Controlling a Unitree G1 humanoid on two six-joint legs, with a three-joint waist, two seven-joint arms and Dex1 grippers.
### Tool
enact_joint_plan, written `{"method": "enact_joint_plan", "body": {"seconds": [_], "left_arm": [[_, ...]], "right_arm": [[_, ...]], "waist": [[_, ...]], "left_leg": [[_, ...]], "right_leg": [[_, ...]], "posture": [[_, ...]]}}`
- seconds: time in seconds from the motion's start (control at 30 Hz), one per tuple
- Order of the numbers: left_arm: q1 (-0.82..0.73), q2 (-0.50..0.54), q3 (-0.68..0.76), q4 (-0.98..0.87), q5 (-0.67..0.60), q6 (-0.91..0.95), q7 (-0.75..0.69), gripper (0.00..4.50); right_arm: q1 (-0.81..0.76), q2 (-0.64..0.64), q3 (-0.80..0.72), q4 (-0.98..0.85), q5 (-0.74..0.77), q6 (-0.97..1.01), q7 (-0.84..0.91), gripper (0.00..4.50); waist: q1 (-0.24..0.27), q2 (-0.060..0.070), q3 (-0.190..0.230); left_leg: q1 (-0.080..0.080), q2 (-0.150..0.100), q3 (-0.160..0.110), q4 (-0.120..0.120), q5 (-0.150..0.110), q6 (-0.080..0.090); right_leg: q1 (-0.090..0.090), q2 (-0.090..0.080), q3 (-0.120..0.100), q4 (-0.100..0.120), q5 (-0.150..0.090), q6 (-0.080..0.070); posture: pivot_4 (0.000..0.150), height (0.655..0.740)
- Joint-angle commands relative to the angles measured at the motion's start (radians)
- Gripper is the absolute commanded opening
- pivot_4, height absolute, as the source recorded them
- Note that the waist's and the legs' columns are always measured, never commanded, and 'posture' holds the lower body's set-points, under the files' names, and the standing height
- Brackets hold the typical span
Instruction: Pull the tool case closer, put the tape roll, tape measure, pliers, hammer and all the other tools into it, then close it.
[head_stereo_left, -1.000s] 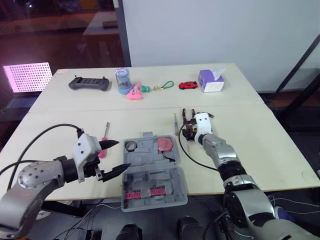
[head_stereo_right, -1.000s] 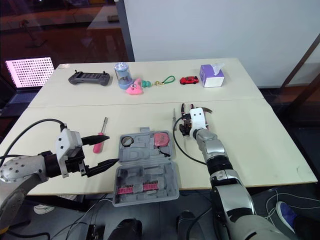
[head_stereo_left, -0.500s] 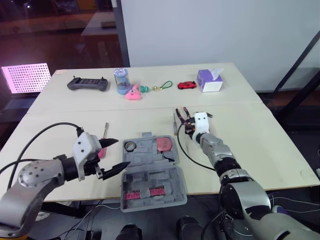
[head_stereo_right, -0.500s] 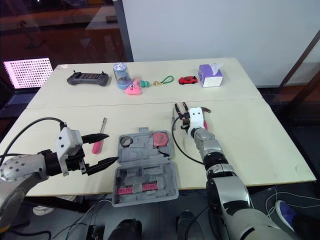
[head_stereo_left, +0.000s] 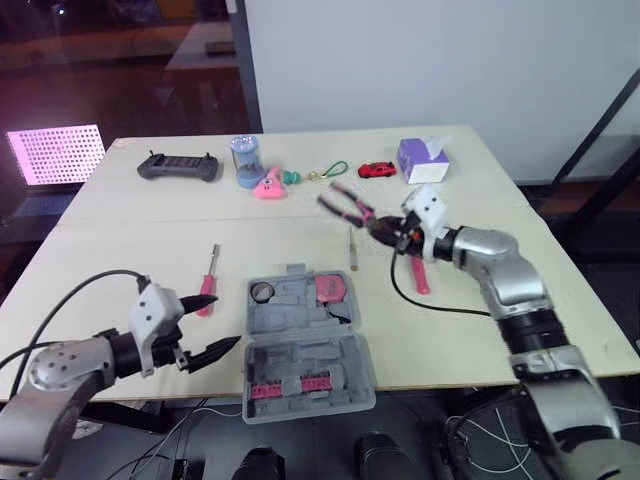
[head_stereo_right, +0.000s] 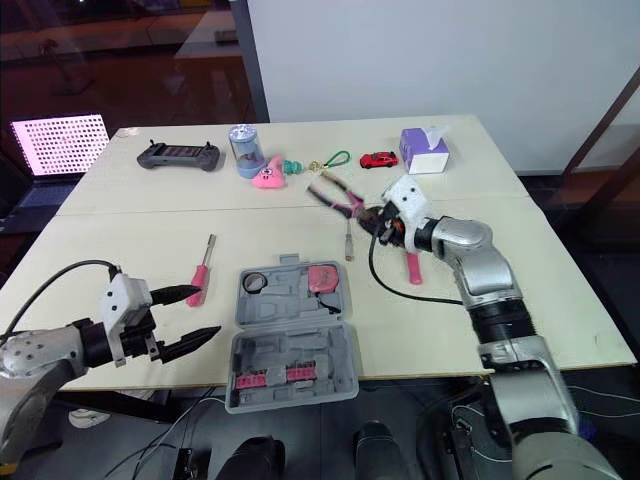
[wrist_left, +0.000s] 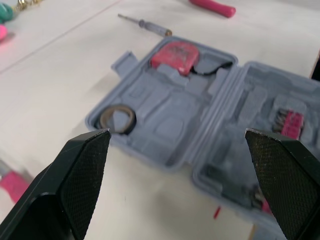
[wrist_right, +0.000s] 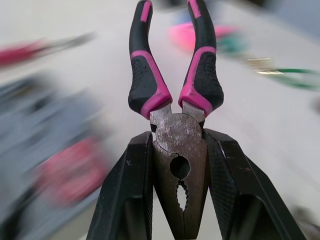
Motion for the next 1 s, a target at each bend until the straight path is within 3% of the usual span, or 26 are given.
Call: {"method": "enact_joint_plan", "body": {"seconds": [0.03, 0.17, 0.43, 1.0], "left_arm": [[0.032, 0.01, 0.068, 0.036, 0.005, -0.058, -0.03, 4.5], [0.07, -0.003, 0.087, 0.058, 0.012, -0.088, -0.034, 4.5], [0.144, -0.034, 0.103, 0.025, 0.016, -0.103, -0.012, 4.5], [0.21, -0.055, 0.112, -0.047, 0.012, -0.08, 0.022, 4.5]], "right_arm": [[-0.03, -0.058, 0.066, -0.121, 0.007, 0.016, 0.16, 0.98], [-0.056, -0.067, 0.185, -0.156, -0.07, 0.014, 0.226, 0.98], [-0.115, 0.042, 0.317, -0.136, -0.164, 0.095, 0.212, 0.98], [-0.19, 0.223, 0.423, 0.057, -0.322, 0.106, 0.129, 0.98]], "waist": [[0.001, 0.0, 0.0], [0.002, 0.0, 0.0], [0.003, -0.001, 0.0], [0.002, -0.001, 0.0]], "left_leg": [[0.0, 0.0, 0.0, 0.0, 0.0, 0.0], [0.0, 0.0, 0.0, 0.0, 0.0, 0.0], [0.0, 0.0, 0.0, 0.0, 0.0, 0.0], [0.0, 0.0, 0.0, 0.0, 0.0, 0.0]], "right_leg": [[0.0, 0.0, 0.0, 0.0, 0.0, 0.0], [0.0, 0.0, 0.0, 0.0, 0.0, 0.0], [0.0, 0.0, 0.0, 0.0, 0.0, 0.0], [0.0, 0.0, 0.0, 0.0, 0.0, 0.0]], "posture": [[0.15, 0.74], [0.15, 0.74], [0.15, 0.74], [0.15, 0.74]]}}
